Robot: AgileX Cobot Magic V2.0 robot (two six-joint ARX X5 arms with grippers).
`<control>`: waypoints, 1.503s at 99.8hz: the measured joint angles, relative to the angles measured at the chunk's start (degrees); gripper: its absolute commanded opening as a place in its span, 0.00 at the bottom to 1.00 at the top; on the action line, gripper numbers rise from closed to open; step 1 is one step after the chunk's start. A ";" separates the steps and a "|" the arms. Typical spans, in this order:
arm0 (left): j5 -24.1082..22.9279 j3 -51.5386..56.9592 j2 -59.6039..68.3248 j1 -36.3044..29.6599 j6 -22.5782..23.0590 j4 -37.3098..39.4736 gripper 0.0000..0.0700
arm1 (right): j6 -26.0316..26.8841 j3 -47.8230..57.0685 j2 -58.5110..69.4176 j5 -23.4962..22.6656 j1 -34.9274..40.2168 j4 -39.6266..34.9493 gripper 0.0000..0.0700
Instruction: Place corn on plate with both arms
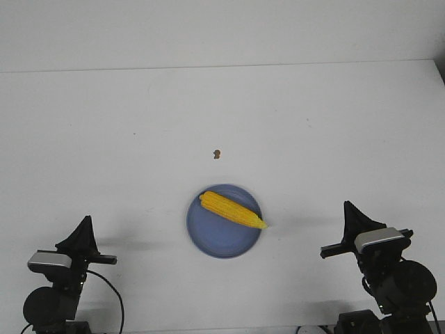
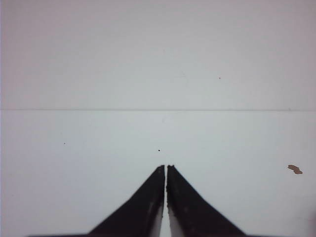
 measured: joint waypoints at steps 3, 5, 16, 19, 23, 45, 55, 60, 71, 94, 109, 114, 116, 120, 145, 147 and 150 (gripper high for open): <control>0.00 -0.50 0.00 0.00 0.00 0.92 0.01 | 0.00 0.00 0.00 0.00 0.00 0.00 0.02; 0.00 -0.85 0.00 0.00 0.00 1.46 0.01 | 0.00 0.00 0.00 0.00 0.00 0.00 0.02; 0.00 -2.25 0.00 0.00 0.00 2.03 0.01 | 0.00 0.00 0.00 0.00 0.00 0.00 0.02; 0.00 -2.47 0.00 0.00 -0.02 2.01 0.01 | 0.00 0.00 0.00 0.00 0.00 -0.02 0.02; 0.00 -2.64 0.02 0.00 0.00 2.03 0.01 | 0.00 0.00 0.00 0.00 0.00 0.00 0.02; -0.24 -2.86 0.00 0.00 0.00 3.76 0.01 | 0.02 0.00 0.00 0.00 0.00 -0.02 0.02; -1.57 -2.86 0.00 0.00 0.00 3.85 0.01 | 0.00 0.00 0.00 0.00 0.00 -0.02 0.02; -2.40 -2.86 0.00 0.00 0.02 3.87 0.01 | 0.00 0.00 0.00 0.00 0.00 -0.02 0.02; -3.13 -2.89 0.00 0.00 0.02 3.93 0.01 | 0.00 0.00 0.00 0.00 0.00 0.00 0.02; -3.13 -2.89 0.00 0.00 0.00 3.89 0.02 | 0.00 0.00 0.00 0.00 0.00 -0.02 0.02; -3.13 -2.89 0.00 0.02 -0.02 3.87 0.02 | 0.00 0.00 0.00 0.00 0.00 0.00 0.02; -3.10 -2.89 0.00 0.00 -0.02 3.87 0.02 | 0.00 0.00 0.00 0.00 0.00 -0.02 0.02; -3.13 -2.89 0.00 0.00 0.00 3.87 0.02 | 0.00 0.00 0.00 0.00 0.00 -0.02 0.02; -3.13 -2.89 0.00 0.00 0.00 3.87 0.02 | 0.00 0.00 0.00 0.00 0.00 -0.02 0.02; -3.13 -2.89 0.00 0.00 -0.02 3.87 0.02 | 0.02 0.00 0.00 0.00 0.00 -0.02 0.02; -3.10 -2.89 0.00 0.00 0.00 3.87 0.02 | 0.00 0.00 0.00 0.00 0.00 -0.02 0.02; -3.13 -2.89 0.00 0.00 0.00 3.87 0.02 | 0.00 0.00 0.00 0.00 0.00 0.00 0.02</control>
